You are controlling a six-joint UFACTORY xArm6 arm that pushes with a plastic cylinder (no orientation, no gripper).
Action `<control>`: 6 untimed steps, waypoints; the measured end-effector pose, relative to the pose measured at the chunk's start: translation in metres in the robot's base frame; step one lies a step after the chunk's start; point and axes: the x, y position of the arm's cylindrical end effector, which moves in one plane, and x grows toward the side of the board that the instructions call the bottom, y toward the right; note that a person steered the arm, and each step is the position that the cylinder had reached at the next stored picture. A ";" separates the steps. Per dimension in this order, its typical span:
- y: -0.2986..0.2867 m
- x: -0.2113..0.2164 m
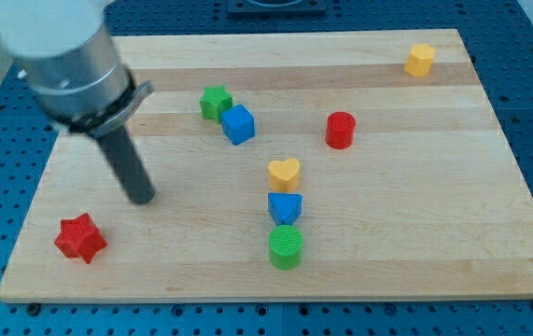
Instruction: Place the arm at the top of the green star
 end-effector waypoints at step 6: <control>0.065 -0.168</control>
